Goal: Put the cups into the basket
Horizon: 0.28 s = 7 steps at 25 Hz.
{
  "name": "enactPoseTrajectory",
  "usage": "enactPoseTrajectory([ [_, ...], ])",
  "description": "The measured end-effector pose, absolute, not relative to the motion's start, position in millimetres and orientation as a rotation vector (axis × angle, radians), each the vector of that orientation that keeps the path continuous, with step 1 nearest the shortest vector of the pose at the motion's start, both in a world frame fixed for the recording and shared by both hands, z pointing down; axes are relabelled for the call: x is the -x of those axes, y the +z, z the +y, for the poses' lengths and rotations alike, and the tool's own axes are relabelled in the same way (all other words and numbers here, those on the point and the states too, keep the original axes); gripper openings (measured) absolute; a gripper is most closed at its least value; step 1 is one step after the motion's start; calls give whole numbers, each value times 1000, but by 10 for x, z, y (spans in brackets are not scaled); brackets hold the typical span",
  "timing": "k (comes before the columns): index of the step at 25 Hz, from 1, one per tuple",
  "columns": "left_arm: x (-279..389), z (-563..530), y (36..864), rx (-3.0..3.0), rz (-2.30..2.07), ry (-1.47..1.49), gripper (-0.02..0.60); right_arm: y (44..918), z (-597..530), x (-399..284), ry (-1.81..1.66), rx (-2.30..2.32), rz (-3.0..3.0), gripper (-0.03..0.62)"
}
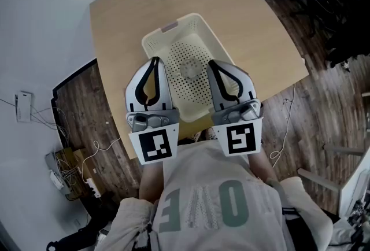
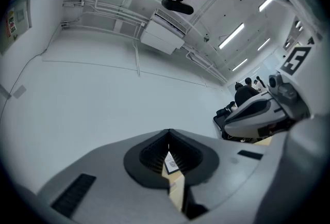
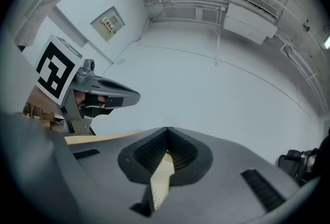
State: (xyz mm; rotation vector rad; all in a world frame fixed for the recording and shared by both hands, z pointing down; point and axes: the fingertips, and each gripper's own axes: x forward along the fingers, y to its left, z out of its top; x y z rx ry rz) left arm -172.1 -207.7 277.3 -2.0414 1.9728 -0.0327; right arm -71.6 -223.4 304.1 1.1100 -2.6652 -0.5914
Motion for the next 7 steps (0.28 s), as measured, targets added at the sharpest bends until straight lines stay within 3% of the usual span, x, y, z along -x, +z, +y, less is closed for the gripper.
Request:
enactPoseTrajectory([
  [7, 1695, -2112, 2866, 2102, 1937, -36, 9, 3106, -2266, 698, -566, -1120, -2661, -2],
])
